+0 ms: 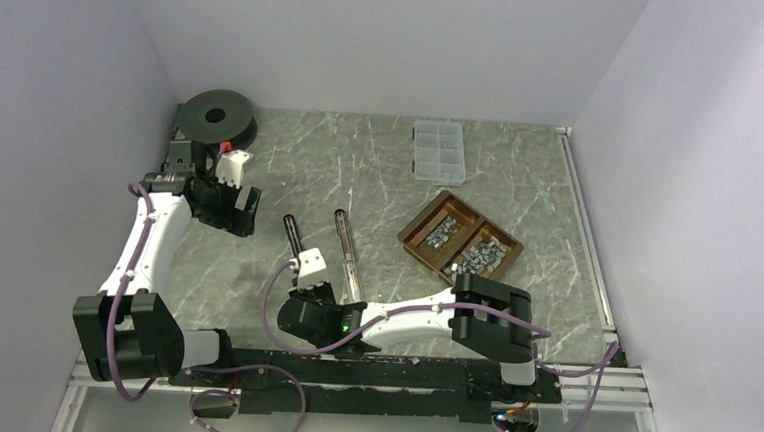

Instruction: Load the staples into the stapler

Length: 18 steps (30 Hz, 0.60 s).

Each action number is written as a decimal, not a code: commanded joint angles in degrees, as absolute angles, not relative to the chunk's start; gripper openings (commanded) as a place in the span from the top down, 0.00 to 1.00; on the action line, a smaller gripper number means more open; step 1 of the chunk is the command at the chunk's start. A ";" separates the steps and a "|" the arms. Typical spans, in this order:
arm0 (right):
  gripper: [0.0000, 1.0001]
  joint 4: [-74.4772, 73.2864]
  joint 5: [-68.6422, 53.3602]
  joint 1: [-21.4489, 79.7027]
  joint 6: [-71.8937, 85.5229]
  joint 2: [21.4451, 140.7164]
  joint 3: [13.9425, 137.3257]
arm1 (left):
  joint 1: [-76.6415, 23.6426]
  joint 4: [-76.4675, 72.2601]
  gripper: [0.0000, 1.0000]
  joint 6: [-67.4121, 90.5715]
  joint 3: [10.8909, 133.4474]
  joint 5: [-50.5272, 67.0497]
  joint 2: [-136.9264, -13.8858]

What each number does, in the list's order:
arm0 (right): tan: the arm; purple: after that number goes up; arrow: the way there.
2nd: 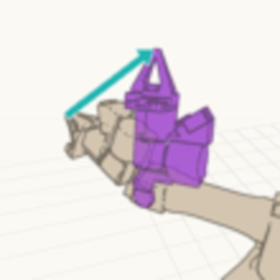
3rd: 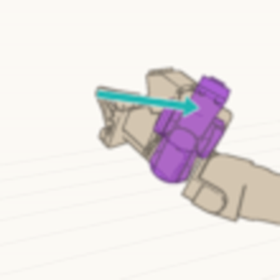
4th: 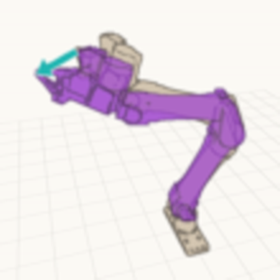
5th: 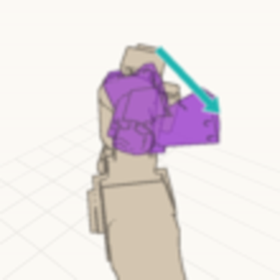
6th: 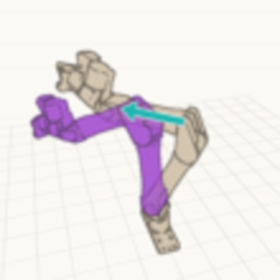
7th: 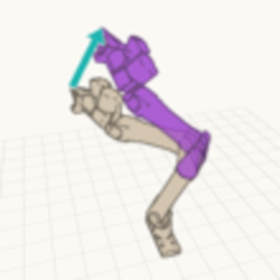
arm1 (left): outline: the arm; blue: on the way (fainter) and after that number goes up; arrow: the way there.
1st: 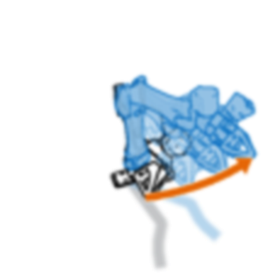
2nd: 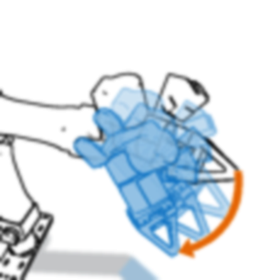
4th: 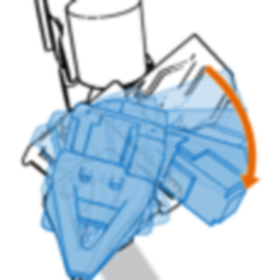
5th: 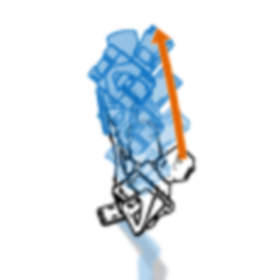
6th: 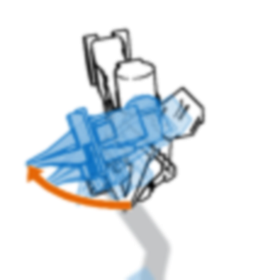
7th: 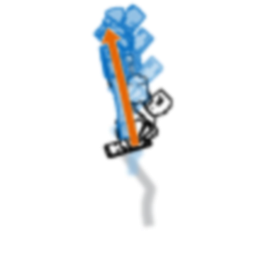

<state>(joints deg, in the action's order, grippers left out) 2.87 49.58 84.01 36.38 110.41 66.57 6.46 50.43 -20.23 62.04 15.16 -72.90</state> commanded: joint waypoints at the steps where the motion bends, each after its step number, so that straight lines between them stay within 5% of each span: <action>1: 1.00 4.57 49.18 84.27 36.37 110.51 67.67 | 6.58 49.48 0.01 -18.81 62.29 15.64 -71.02; 18: 1.00 3.96 48.54 84.15 37.18 111.16 67.39 | 6.59 49.12 0.00 -18.46 62.66 15.71 -71.10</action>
<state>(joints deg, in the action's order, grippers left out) 2.90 48.69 84.01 36.58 110.80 66.57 6.46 50.39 -20.21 62.04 15.16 -72.84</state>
